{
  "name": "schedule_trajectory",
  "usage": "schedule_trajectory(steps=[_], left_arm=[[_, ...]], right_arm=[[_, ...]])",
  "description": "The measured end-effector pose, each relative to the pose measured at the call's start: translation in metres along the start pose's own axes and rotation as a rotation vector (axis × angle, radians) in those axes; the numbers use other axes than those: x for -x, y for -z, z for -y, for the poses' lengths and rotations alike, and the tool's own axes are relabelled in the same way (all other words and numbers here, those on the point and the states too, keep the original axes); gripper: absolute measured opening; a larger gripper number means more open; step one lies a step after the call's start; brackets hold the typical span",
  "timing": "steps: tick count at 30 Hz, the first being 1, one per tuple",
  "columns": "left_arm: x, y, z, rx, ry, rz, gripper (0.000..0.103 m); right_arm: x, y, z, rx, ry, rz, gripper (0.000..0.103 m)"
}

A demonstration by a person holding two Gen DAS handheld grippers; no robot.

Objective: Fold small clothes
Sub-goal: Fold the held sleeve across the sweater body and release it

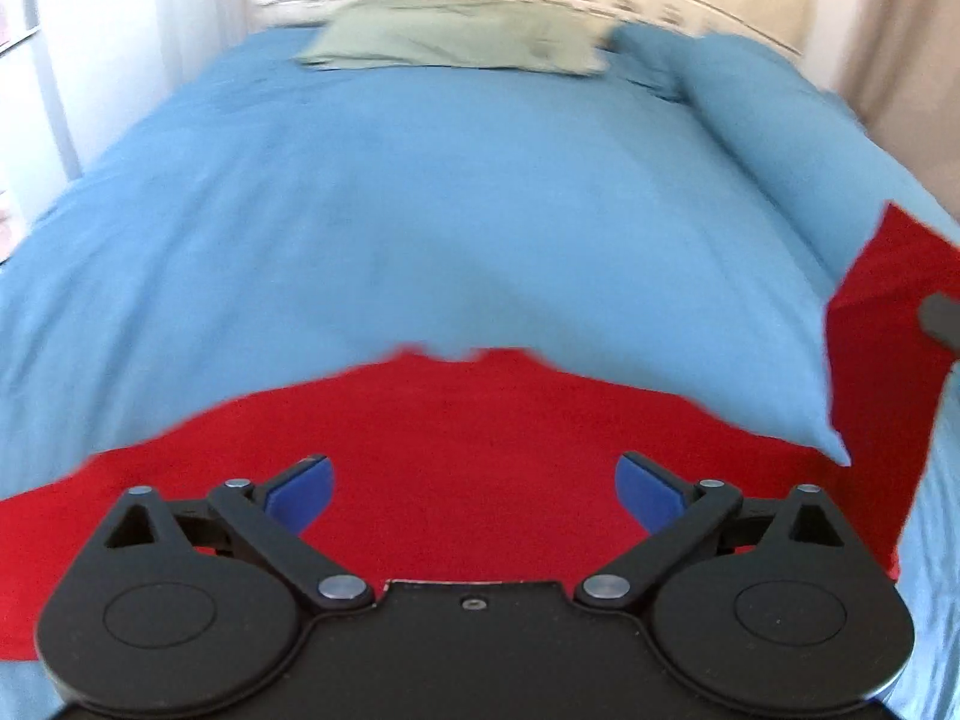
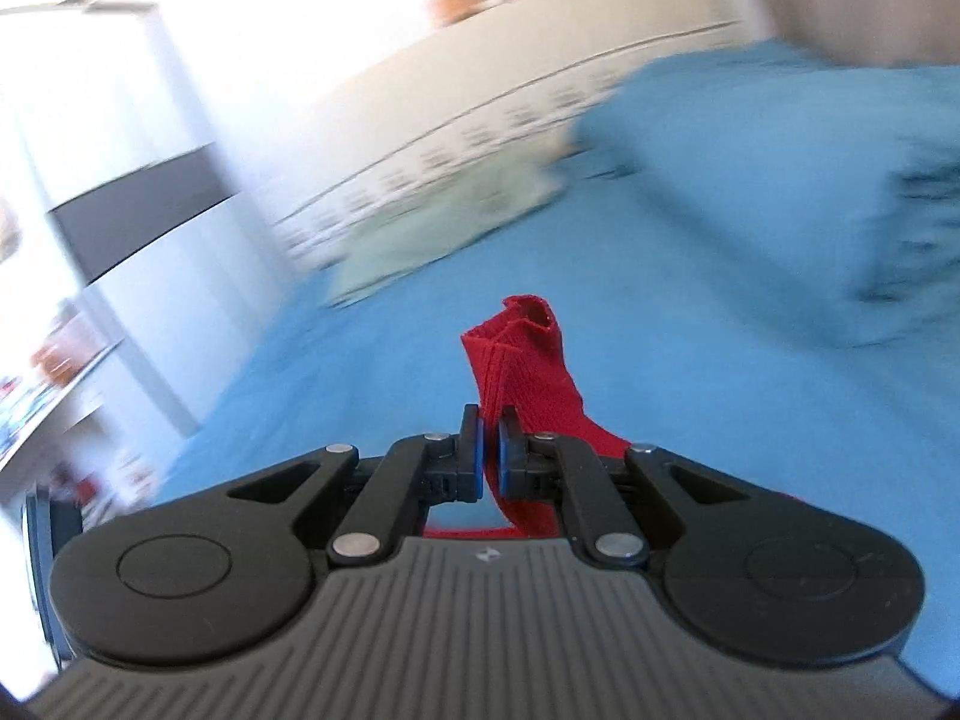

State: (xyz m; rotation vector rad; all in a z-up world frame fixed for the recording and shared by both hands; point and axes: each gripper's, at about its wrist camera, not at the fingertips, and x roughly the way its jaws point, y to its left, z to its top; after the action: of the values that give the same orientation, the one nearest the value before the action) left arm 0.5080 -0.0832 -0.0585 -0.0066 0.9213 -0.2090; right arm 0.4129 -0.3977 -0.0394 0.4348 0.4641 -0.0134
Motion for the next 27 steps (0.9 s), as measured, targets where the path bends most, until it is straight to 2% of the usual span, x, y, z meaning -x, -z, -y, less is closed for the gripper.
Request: schedule_trajectory(steps=[4, 8, 11, 15, 21, 22, 24, 25, 26, 27], left_arm=[[0.004, 0.014, -0.077, 0.052, -0.08, -0.009, 0.102], [-0.002, 0.036, -0.134, 0.118, -0.117, -0.046, 0.102], [-0.007, 0.049, -0.161, 0.163, -0.12, -0.071, 0.102], [-0.007, 0.064, -0.187, 0.184, -0.113, -0.073, 0.102], [-0.014, 0.07, -0.187, 0.195, -0.042, -0.053, 0.102], [-0.014, 0.07, -0.183, 0.194, -0.023, -0.051, 0.102], [-0.017, 0.07, -0.174, 0.186, 0.014, -0.05, 0.102], [-0.019, 0.069, -0.17, 0.177, 0.031, -0.052, 0.101], [-0.019, 0.07, -0.165, 0.165, 0.046, -0.056, 0.101], [-0.021, 0.069, -0.159, 0.151, 0.061, -0.06, 0.101]], right_arm=[[-0.046, 0.048, -0.087, 0.095, -0.131, -0.098, 0.02], [-0.087, 0.12, -0.144, 0.171, -0.186, -0.214, 0.02], [-0.108, 0.172, -0.164, 0.227, -0.189, -0.287, 0.02], [-0.115, 0.224, -0.174, 0.282, -0.178, -0.344, 0.02], [-0.12, 0.266, -0.175, 0.365, -0.177, -0.389, 0.02], [-0.119, 0.27, -0.175, 0.386, -0.176, -0.391, 0.023], [-0.114, 0.274, -0.172, 0.417, -0.186, -0.383, 0.031], [-0.111, 0.276, -0.173, 0.432, -0.194, -0.384, 0.053], [-0.107, 0.276, -0.174, 0.449, -0.197, -0.383, 0.084], [-0.1, 0.276, -0.177, 0.472, -0.184, -0.363, 0.095]])
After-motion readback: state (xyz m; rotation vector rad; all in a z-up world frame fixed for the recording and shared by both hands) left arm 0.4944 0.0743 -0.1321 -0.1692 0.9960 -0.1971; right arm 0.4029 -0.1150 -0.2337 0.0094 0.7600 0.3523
